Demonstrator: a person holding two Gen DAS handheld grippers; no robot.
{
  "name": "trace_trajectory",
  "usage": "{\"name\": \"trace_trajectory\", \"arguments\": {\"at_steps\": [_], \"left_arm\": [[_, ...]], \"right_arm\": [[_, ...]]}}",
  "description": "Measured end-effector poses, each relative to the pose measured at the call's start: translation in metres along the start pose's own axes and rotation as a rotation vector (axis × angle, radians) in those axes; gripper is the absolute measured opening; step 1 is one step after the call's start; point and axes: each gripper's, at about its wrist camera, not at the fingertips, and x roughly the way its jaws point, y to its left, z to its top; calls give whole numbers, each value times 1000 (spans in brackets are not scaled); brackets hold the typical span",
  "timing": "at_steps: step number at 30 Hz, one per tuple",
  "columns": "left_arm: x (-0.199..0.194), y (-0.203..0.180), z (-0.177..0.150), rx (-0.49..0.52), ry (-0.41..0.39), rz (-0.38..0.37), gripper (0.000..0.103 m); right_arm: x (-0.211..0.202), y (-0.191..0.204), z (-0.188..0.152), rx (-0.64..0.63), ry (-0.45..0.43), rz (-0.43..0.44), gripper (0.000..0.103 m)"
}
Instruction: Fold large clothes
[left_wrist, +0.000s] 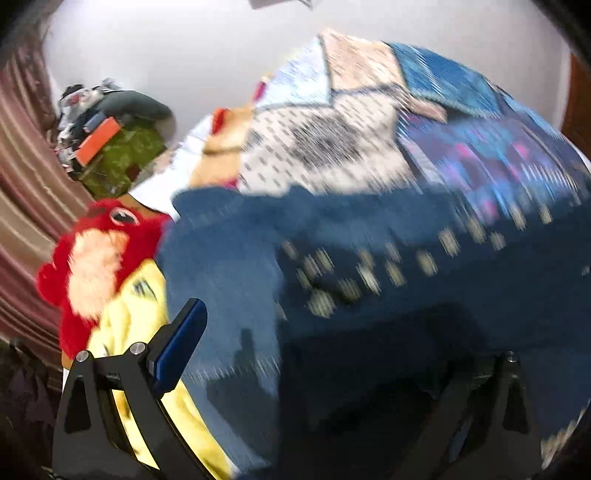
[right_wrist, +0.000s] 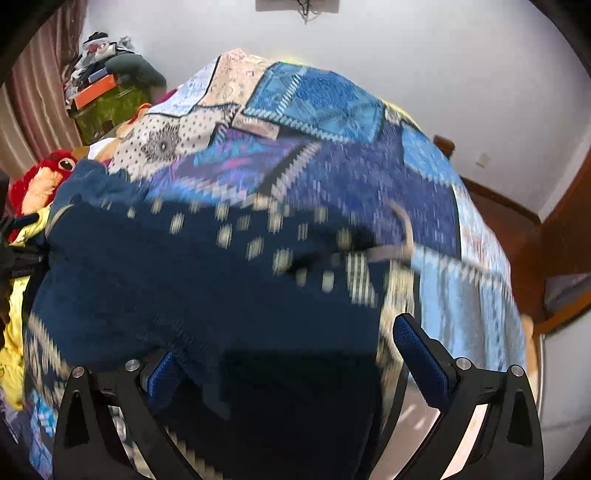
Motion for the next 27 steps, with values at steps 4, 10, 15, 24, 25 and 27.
{"name": "trace_trajectory", "arguments": {"at_steps": [4,10,15,24,25,27], "left_arm": [[-6,18,30,-66,-43,32,99],[-30,44,28,-117,-67,1,99],[-61,52,-8,-124,-53,-134,99],[-102,57,-90,-207,2,-367,99],[-102,58,-98,-224,15,-389,99],[-100,58,-115,-274,41,-437,99]], "right_arm": [[-2,-5,37,11,-51,-111,102],[-38,11,38,16,-154,-97,102],[-73,31,22,16,-161,50,102],[-97,72,-40,-43,-93,132,103],[-98,74,-46,-48,-85,134,103],[-98,80,-61,-52,-64,148,103]]}}
